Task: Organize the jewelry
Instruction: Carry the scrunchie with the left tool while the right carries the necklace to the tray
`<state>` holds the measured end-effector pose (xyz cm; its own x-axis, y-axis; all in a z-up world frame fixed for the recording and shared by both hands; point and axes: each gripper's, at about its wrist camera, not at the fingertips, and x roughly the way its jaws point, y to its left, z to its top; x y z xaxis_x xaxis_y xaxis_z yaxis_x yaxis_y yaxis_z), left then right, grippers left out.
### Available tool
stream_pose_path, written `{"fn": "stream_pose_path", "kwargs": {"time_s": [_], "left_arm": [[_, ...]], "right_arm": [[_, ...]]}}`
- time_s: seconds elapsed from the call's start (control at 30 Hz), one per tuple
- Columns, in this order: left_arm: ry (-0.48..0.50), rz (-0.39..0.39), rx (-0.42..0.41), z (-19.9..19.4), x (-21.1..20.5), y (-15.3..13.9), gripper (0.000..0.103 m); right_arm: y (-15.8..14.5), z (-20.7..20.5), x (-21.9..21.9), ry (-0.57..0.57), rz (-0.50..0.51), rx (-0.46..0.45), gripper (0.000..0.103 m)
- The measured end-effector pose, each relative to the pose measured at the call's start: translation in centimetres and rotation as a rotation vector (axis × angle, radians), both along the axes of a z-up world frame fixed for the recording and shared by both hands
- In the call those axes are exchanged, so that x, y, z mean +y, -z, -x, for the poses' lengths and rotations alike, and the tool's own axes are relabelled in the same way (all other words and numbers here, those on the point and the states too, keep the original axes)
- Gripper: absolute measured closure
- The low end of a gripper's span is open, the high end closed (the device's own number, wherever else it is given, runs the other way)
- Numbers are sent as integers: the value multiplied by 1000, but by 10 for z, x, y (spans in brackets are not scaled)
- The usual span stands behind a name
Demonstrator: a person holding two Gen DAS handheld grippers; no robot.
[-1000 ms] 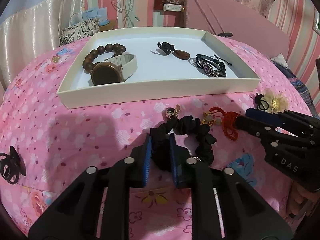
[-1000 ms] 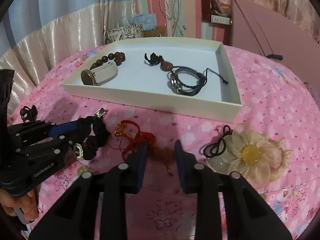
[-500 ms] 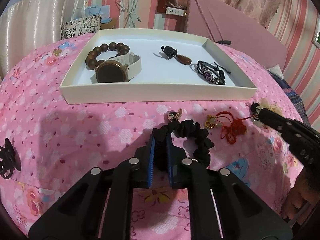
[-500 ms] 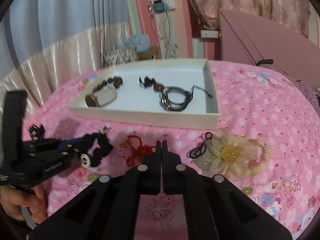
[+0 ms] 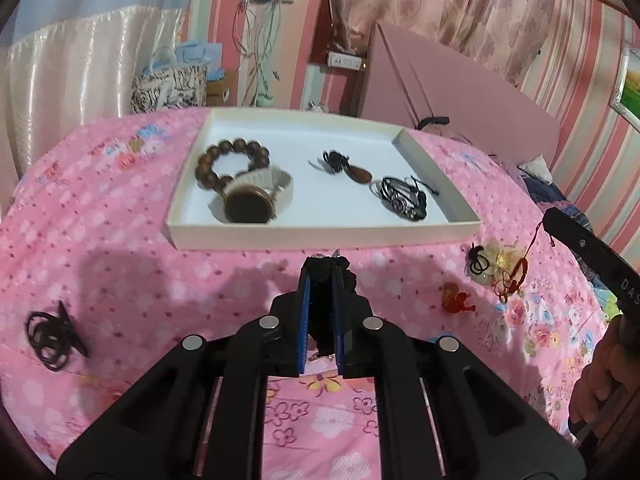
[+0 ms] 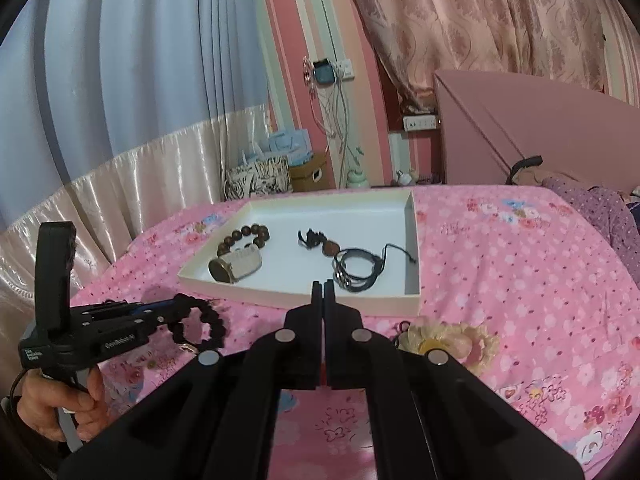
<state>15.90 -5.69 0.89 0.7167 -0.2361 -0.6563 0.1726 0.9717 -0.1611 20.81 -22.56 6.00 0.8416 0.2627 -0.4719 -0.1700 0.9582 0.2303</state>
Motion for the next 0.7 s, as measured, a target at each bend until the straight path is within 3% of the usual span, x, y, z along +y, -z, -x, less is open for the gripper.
{"fn": "stream_pose_path", "kwargs": {"time_s": [0.33, 0.7], "left_arm": [[-5, -23, -71, 12, 14, -40, 95], [-13, -48, -105, -3, 12, -57, 95]], "right_arm": [[-21, 9, -2, -7, -10, -59, 103], [-38, 1, -9, -23, -35, -75, 103]]}}
